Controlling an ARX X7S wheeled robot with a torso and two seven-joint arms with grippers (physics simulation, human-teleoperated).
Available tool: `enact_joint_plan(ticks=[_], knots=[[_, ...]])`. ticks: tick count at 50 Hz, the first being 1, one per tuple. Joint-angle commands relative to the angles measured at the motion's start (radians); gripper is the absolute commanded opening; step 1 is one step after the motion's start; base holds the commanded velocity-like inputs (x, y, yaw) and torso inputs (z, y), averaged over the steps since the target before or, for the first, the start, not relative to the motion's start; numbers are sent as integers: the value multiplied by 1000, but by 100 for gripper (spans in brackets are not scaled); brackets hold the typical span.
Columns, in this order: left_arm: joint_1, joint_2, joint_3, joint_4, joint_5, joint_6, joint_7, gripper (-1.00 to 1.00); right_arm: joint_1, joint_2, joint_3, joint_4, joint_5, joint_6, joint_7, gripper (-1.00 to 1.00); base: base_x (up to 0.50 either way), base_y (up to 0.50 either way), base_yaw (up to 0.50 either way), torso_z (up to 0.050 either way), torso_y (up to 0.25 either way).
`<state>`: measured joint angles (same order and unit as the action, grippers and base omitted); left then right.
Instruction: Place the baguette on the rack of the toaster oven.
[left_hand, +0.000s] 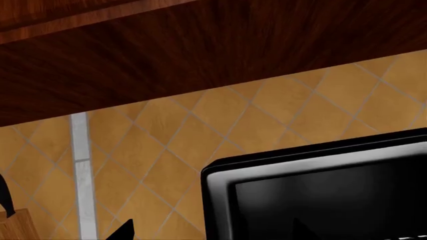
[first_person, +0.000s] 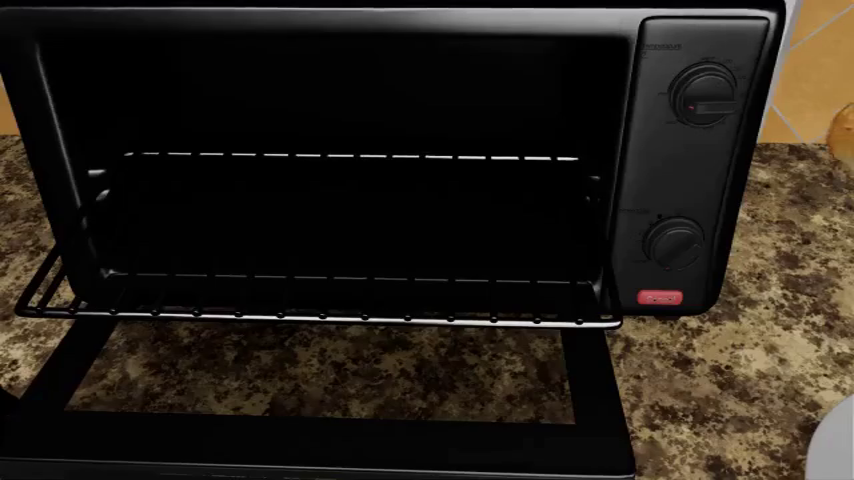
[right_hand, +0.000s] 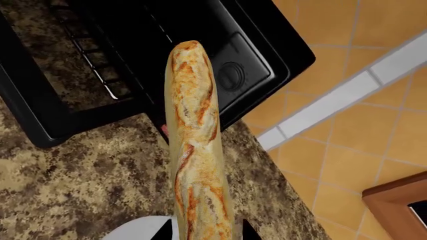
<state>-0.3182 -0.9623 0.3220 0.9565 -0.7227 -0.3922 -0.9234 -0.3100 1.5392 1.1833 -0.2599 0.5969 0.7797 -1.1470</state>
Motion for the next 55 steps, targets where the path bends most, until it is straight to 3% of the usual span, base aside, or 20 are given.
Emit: enact_joint_plan(ticks=[1, 20, 21, 23, 24, 31, 33, 55], knots=[[-5, -1, 3, 0, -4, -1, -1, 100, 45, 32, -9, 27, 11, -55, 31, -100, 0, 0, 0, 0, 0], [5, -7, 2, -3, 1, 19, 1, 100, 73, 32, -1, -60, 64, -72, 9, -100, 0, 0, 0, 0, 1], [7, -8, 1, -3, 0, 21, 0, 100, 223, -118, -151, -11, -86, 78, -141, -100, 0, 0, 0, 0, 0], [3, -8, 3, -1, -1, 17, -1, 100, 523, -397, -451, 41, -386, 166, -421, -100, 0, -1, -3, 0, 0], [2, -7, 3, -1, -3, 16, -1, 100, 673, -397, -601, 36, -515, 171, -415, -100, 0, -3, 0, 0, 0], [1, -7, 5, -5, -8, 17, -2, 100, 1723, -386, -1651, -26, -448, 183, -403, -100, 0, 0, 0, 0, 0], [2, -8, 5, -3, -6, 18, -2, 100, 2003, -389, -1665, -33, -437, 185, -401, -100, 0, 0, 0, 0, 0], [8, -12, 2, -10, -8, 36, -1, 100, 2049, -383, -1711, -86, -347, 201, -368, -100, 0, 0, 0, 0, 0]])
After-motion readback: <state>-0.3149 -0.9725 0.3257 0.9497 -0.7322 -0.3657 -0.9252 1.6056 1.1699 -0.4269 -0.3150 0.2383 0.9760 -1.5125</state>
